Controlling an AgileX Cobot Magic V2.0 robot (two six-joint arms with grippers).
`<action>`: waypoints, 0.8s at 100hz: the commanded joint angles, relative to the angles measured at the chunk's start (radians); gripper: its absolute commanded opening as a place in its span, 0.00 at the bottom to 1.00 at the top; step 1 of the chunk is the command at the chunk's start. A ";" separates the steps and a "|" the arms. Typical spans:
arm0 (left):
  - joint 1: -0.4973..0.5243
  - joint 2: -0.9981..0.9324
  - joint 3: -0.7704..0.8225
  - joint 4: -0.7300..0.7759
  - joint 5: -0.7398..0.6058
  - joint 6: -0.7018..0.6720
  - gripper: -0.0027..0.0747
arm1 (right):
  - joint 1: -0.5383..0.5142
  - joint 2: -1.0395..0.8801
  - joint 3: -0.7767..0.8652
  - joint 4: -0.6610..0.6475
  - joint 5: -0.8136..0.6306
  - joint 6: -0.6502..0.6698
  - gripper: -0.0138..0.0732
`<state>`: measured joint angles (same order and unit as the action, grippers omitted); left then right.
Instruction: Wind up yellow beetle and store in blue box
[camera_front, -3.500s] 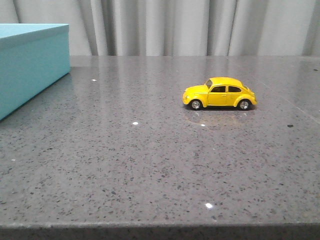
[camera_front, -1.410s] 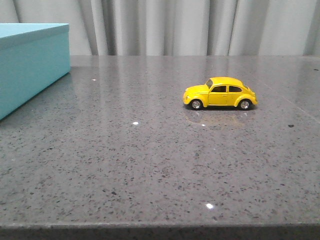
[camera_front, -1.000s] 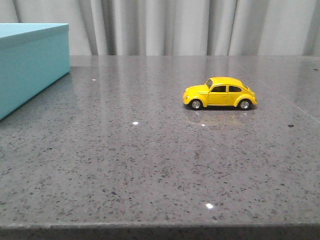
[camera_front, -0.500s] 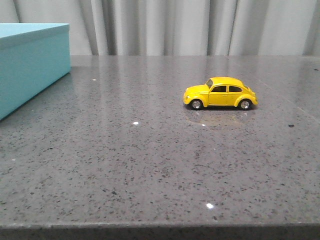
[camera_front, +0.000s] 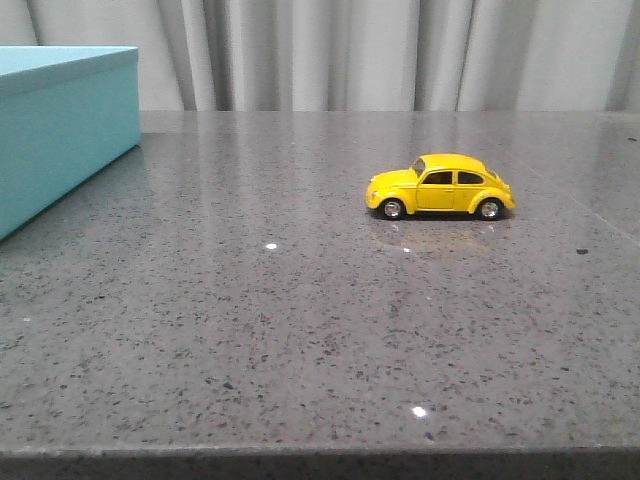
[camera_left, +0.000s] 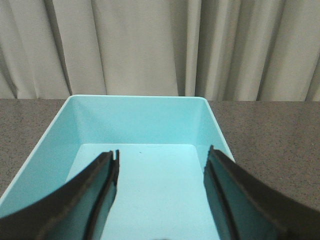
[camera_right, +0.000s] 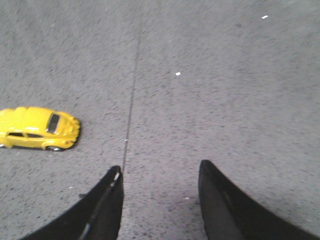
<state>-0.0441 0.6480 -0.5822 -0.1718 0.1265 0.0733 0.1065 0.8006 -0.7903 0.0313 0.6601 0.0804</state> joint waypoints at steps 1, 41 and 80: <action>0.001 0.004 -0.037 -0.013 -0.080 0.000 0.51 | 0.035 0.071 -0.089 0.003 -0.025 -0.001 0.59; 0.001 0.004 -0.037 -0.014 -0.065 0.000 0.51 | 0.182 0.407 -0.392 0.005 0.199 0.065 0.76; 0.001 0.004 -0.037 -0.014 -0.065 0.000 0.51 | 0.318 0.697 -0.679 0.005 0.397 0.282 0.82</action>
<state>-0.0441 0.6480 -0.5822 -0.1741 0.1346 0.0733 0.4088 1.4799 -1.3887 0.0352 1.0516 0.3155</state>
